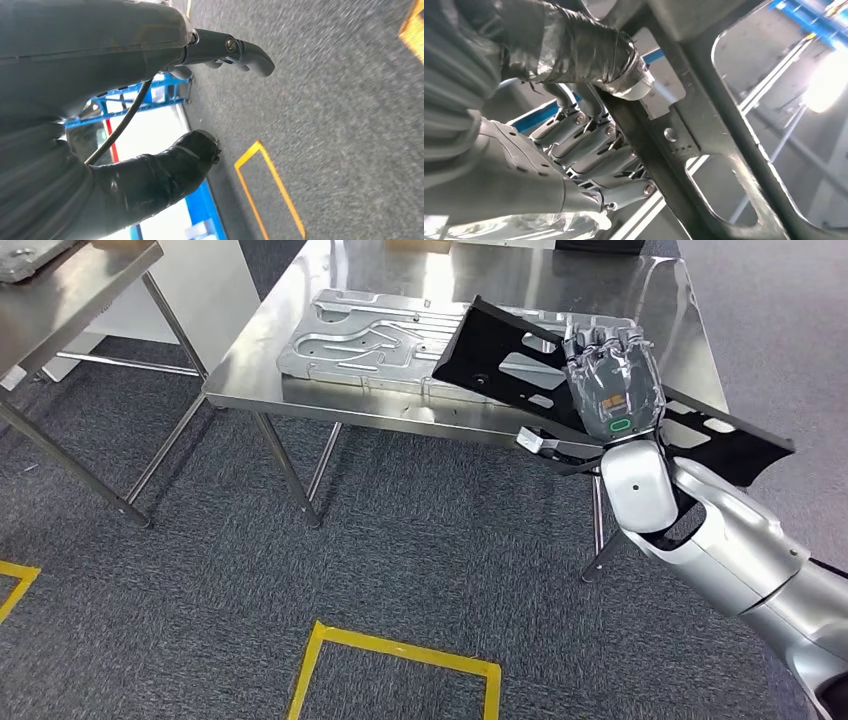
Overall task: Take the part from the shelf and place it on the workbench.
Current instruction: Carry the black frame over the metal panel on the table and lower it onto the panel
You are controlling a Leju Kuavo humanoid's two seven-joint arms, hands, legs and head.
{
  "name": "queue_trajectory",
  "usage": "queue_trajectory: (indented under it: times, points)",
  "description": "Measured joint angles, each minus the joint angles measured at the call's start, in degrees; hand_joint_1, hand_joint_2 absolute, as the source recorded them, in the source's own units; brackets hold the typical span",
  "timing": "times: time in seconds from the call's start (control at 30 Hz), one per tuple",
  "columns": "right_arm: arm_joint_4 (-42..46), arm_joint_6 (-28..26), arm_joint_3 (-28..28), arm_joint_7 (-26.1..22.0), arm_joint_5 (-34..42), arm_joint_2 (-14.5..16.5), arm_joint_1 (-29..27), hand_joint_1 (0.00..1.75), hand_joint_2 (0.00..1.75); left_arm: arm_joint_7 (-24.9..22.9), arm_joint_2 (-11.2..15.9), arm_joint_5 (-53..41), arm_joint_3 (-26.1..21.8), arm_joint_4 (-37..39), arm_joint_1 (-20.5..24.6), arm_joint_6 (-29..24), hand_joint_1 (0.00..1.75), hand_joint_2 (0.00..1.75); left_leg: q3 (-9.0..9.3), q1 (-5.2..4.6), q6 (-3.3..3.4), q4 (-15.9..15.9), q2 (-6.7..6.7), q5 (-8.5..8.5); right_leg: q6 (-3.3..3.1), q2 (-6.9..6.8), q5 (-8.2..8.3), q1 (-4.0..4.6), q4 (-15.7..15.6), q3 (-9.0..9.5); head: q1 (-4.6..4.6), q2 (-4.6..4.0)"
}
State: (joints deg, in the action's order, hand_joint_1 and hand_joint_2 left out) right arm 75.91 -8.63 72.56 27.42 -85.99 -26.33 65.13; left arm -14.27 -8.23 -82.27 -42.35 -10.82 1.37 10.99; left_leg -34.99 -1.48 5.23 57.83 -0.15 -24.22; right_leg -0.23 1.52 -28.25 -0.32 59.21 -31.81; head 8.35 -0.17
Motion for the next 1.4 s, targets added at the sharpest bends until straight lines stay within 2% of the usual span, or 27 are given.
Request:
queue_trajectory:
  times: [0.07,0.17,0.2,0.23,0.27,0.3,0.33,0.4,0.47,0.53,0.6,0.67,0.7,0.73,0.77,0.83,0.9,1.0,1.07,1.1,1.2,1.23,1.27,1.3,1.33,1.37,1.4]
  points:
    - [-0.44,-0.1,-0.01,0.12,0.0,0.09,0.25,1.75,1.75,0.04,-0.07,0.0,0.11,0.0,-0.1,0.06,0.0,1.75,1.82,0.54,-0.14,-1.79,0.1,-0.17,0.39,-0.38,-1.04,0.06,2.5,-1.26,-0.02,0.0]
    - [-0.96,-0.13,0.27,0.04,0.0,0.37,0.63,1.75,1.75,0.13,-0.2,0.0,0.5,0.0,-0.12,0.1,0.0,1.75,3.36,1.01,-0.49,-2.24,0.08,-1.04,1.54,-0.81,-4.05,-0.47,11.93,-7.55,-0.05,0.0]
    - [-1.11,-0.09,0.47,0.02,0.0,0.44,0.63,1.75,1.75,0.15,-0.25,0.0,0.63,0.0,-0.11,0.11,0.0,1.75,3.81,1.15,-0.71,-2.11,0.04,-1.54,1.94,-0.92,-4.02,-0.73,13.79,-9.36,-0.05,0.0]
    - [-1.26,-0.03,0.65,0.01,0.0,0.49,0.63,1.75,1.75,0.16,-0.29,0.0,0.73,0.0,-0.11,0.11,0.0,1.75,4.34,1.33,-0.99,-1.88,-0.01,-2.12,2.29,-1.04,-2.89,-0.97,13.68,-10.26,-0.05,0.0]
    - [-1.38,0.01,0.77,0.01,0.0,0.54,0.67,1.75,1.75,0.16,-0.3,0.0,0.77,0.0,-0.12,0.11,0.0,1.75,4.91,1.52,-1.28,-1.59,-0.05,-2.76,2.56,-1.2,-0.69,-1.18,11.46,-10.02,-0.05,0.0]
    - [-1.47,0.03,0.81,0.01,0.0,0.59,0.74,1.75,1.75,0.16,-0.31,0.0,0.78,0.0,-0.14,0.12,0.0,1.75,5.51,1.71,-1.63,-1.24,-0.06,-3.51,2.77,-1.44,2.22,-1.36,7.64,-9.02,-0.05,0.0]
    - [-1.58,0.06,0.84,0.0,0.0,0.62,0.84,1.75,1.75,0.17,-0.31,0.0,0.79,0.01,-0.19,0.14,0.0,1.75,5.99,1.84,-2.01,-0.94,-0.04,-4.21,2.82,-1.68,4.34,-1.31,4.33,-8.06,-0.05,0.0]
    - [-1.75,0.18,0.95,-0.13,0.0,0.73,1.16,1.75,1.75,0.18,-0.33,0.0,0.83,0.03,-0.13,0.16,0.0,1.75,6.14,1.93,-2.89,-0.6,0.06,-5.22,2.14,-1.95,6.19,-0.85,0.3,-6.91,-0.04,0.0]
    - [-1.87,0.32,1.04,-0.38,0.0,0.92,1.37,1.75,1.75,0.2,-0.36,0.0,0.88,0.04,-0.01,0.16,0.0,1.75,6.14,1.87,-3.64,-0.5,0.2,-5.55,0.97,-1.83,5.76,-0.5,-0.06,-6.76,-0.03,0.0]
    - [-2.03,0.38,1.05,-0.66,0.0,1.1,1.5,1.75,1.75,0.24,-0.34,0.0,0.9,0.04,0.04,0.16,0.0,1.75,6.05,1.91,-4.11,0.72,0.24,-5.91,0.1,-1.7,5.42,-0.73,-0.32,-6.05,-0.03,0.0]
    - [-2.18,0.4,1.07,-0.87,0.0,1.31,1.76,1.75,1.75,0.28,-0.33,0.0,0.9,0.04,0.05,0.16,0.0,1.75,3.33,2.05,-4.45,6.01,0.18,-7.33,-0.6,-1.59,4.88,-0.9,-0.67,-5.03,0.0,0.0]
    - [-2.28,0.41,1.2,-0.99,0.0,1.56,1.87,1.75,1.75,0.42,-0.32,0.0,0.91,0.04,0.14,0.16,0.0,1.75,-1.32,2.09,-4.7,13.42,0.14,-10.1,-0.93,-1.46,4.14,-0.86,-0.71,-4.18,0.02,0.0]
    - [-2.35,0.43,1.31,-1.04,0.0,1.69,1.86,1.75,1.75,0.48,-0.32,0.0,0.91,0.04,0.25,0.16,0.0,1.75,-3.2,2.1,-4.76,15.78,0.14,-11.18,-0.93,-1.4,3.71,-0.83,-0.68,-3.7,0.02,0.0]
    - [-2.44,0.46,1.42,-1.06,0.0,1.83,1.85,1.75,1.75,0.52,-0.31,0.0,0.91,0.04,0.36,0.16,0.0,1.75,-4.23,2.09,-4.72,16.18,0.15,-11.1,-0.89,-1.34,3.2,-0.82,-0.64,-3.08,0.02,0.0]
    - [-2.55,0.5,1.49,-1.07,0.0,1.97,1.85,1.75,1.75,0.51,-0.31,0.0,0.91,0.04,0.45,0.16,0.0,1.75,-4.42,2.09,-4.68,14.77,0.15,-9.78,-0.81,-1.27,2.67,-0.82,-0.6,-2.36,0.02,0.0]
    - [-2.82,0.57,1.56,-1.15,0.0,2.3,1.95,1.75,1.75,0.51,-0.3,0.0,0.91,0.04,0.25,0.16,0.0,1.75,-2.88,2.1,-4.4,7.57,0.13,-3.74,-0.52,-1.17,1.51,-0.83,-0.57,-0.89,0.01,0.0]
    - [-3.23,0.58,1.62,-1.57,0.0,2.6,2.31,1.75,1.75,0.58,-0.28,0.0,0.92,0.04,0.03,0.19,0.0,1.75,-1.58,1.83,-4.04,2.04,0.15,-0.26,-0.01,-0.96,0.71,-0.77,-0.54,-0.11,0.0,0.0]
    - [-3.83,0.57,1.68,-2.25,0.0,2.82,2.89,1.75,1.75,0.76,-0.28,0.0,0.99,0.04,0.11,0.29,0.0,1.75,-0.92,1.7,-3.33,0.84,0.11,-0.02,1.06,-0.82,0.35,-0.66,-0.02,-0.05,0.0,0.0]
    - [-4.13,0.57,1.67,-2.5,0.0,2.9,3.17,1.75,1.75,0.75,-0.29,0.0,1.05,0.04,0.07,0.4,0.0,1.75,-0.02,1.9,-2.82,0.42,0.07,-0.17,1.45,-1.01,-0.31,-0.74,2.3,-1.05,-0.01,0.0]
    - [-4.27,0.58,1.67,-2.67,0.0,2.96,3.31,1.75,1.75,0.75,-0.29,0.0,1.08,0.04,0.03,0.45,0.0,1.75,0.39,1.95,-2.56,0.26,0.06,-0.35,1.58,-1.11,-1.17,-0.78,4.93,-2.51,-0.01,0.0]
    - [-4.74,0.58,1.68,-2.94,0.0,3.1,3.39,1.75,1.75,0.74,-0.29,0.0,1.21,0.04,-0.02,0.54,0.0,1.75,1.12,1.67,-1.97,0.34,-0.07,-1.27,1.76,-1.23,-4.41,-0.78,14.65,-9.05,-0.01,0.0]
    - [-4.93,0.58,1.68,-2.93,0.0,3.11,3.3,1.75,1.75,0.75,-0.29,0.0,1.26,0.04,-0.03,0.56,0.0,1.75,1.52,1.56,-1.89,0.39,-0.18,-1.69,1.66,-1.24,-4.29,-0.73,15.69,-10.46,-0.01,0.0]
    - [-5.13,0.57,1.69,-2.92,0.0,3.13,3.24,1.75,1.75,0.75,-0.29,0.0,1.3,0.04,-0.04,0.57,0.0,1.75,2.07,1.42,-1.86,0.44,-0.31,-2.15,1.46,-1.24,-2.96,-0.62,14.7,-10.86,-0.01,0.0]
    - [-5.28,0.54,1.69,-2.91,0.0,3.15,3.22,1.75,1.75,0.76,-0.29,0.0,1.32,0.04,-0.07,0.57,0.0,1.75,2.76,1.28,-1.85,0.47,-0.4,-2.66,1.14,-1.24,-0.47,-0.43,11.71,-10.24,-0.01,0.0]
    - [-5.41,0.51,1.69,-2.9,0.0,3.18,3.24,1.75,1.75,0.79,-0.3,0.0,1.32,0.05,-0.12,0.58,0.0,1.75,3.43,1.17,-1.87,0.44,-0.44,-3.2,0.68,-1.29,2.44,-0.14,7.72,-9.12,-0.01,0.0]
    - [-5.55,0.46,1.69,-2.86,0.0,3.21,3.25,1.75,1.75,0.81,-0.34,0.0,1.33,0.07,-0.2,0.61,0.0,1.75,4.01,1.05,-1.95,0.4,-0.45,-3.64,0.27,-1.36,4.38,0.18,4.36,-8.08,0.0,0.0]
    - [-5.69,0.43,1.7,-2.83,0.0,3.27,3.28,1.75,1.75,0.85,-0.38,0.0,1.34,0.09,-0.24,0.63,0.0,1.75,4.33,1.02,-2.13,0.34,-0.43,-4.03,-0.1,-1.42,5.49,0.48,1.8,-7.16,0.0,0.0]
